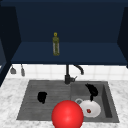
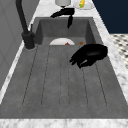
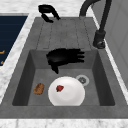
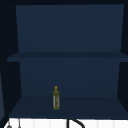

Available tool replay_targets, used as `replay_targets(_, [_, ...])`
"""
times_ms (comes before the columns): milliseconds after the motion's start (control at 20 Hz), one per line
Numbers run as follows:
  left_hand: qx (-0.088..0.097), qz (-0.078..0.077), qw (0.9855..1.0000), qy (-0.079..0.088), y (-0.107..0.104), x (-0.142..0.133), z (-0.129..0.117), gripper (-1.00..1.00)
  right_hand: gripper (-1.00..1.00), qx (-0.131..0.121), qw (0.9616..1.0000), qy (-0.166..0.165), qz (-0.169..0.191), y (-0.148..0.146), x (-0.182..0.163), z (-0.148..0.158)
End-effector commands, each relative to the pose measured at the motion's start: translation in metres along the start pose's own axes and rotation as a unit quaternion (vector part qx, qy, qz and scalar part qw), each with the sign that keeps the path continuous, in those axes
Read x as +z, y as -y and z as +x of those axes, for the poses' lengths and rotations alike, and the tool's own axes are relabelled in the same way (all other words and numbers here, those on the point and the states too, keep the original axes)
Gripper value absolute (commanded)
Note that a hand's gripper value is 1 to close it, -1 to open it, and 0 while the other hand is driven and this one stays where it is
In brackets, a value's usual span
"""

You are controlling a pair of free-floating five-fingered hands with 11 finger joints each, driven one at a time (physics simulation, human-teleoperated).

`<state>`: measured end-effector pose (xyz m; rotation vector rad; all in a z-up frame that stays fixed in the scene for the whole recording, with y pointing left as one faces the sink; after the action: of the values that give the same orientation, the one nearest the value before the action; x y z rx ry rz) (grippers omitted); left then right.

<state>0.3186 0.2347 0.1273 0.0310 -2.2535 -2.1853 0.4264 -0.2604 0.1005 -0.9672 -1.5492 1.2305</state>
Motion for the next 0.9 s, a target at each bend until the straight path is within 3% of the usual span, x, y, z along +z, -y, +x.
replay_targets(0, [0.000,0.000,1.0000,0.000,0.000,0.000,0.000,0.00,-1.00,-0.036,0.9973,-0.045,0.045,-0.001,0.001,0.006])
replay_targets(350, [0.000,0.000,1.0000,0.000,0.000,0.000,0.000,0.00,-1.00,-0.053,0.9871,-0.095,0.117,-0.002,0.010,0.013])
replay_targets(650, [0.000,0.000,1.0000,0.000,0.000,0.000,0.000,0.00,-1.00,-0.049,0.9800,-0.116,0.154,-0.010,0.033,0.023])
replay_targets(850, [0.000,0.000,1.0000,0.000,0.000,0.000,0.000,0.00,-1.00,-0.055,0.9731,-0.127,0.184,-0.012,0.050,0.030])
